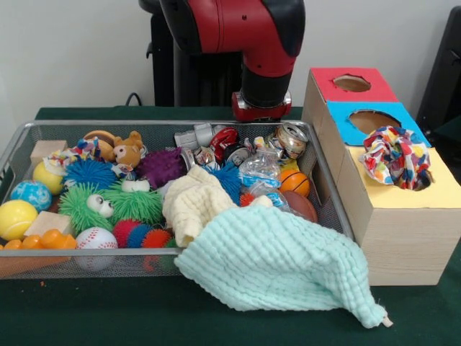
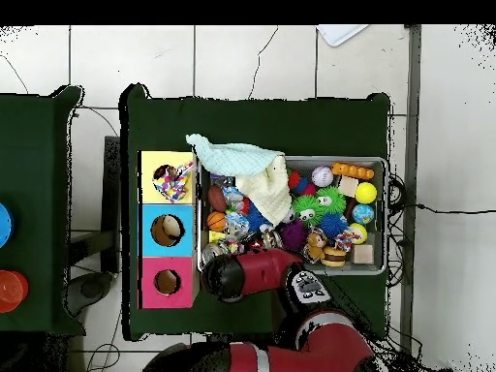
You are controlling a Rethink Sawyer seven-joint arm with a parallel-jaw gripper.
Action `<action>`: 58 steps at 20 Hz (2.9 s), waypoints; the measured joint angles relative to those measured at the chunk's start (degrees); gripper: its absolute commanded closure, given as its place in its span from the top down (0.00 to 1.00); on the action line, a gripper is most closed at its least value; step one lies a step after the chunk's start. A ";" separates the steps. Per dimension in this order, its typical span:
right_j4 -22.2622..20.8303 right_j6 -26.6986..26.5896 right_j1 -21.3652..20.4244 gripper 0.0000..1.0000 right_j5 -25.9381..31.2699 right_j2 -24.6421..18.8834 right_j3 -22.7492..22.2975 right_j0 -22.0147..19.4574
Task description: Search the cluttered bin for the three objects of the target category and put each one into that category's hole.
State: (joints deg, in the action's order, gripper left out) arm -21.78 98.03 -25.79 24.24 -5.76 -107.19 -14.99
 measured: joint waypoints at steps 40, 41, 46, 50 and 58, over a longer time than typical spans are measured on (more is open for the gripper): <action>2.20 0.00 -9.09 1.00 13.90 -2.23 5.15 -2.36; 2.34 0.00 -9.25 1.00 13.96 -2.36 5.81 -2.36; 3.14 0.00 -9.80 1.00 14.36 -2.84 9.24 -2.37; 3.56 0.00 -9.79 1.00 14.44 -3.29 11.47 -2.37; 3.60 0.00 -8.22 1.00 14.44 -3.50 13.17 -2.36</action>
State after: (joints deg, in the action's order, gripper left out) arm -18.18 98.03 -34.01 38.68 -9.26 -94.02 -17.35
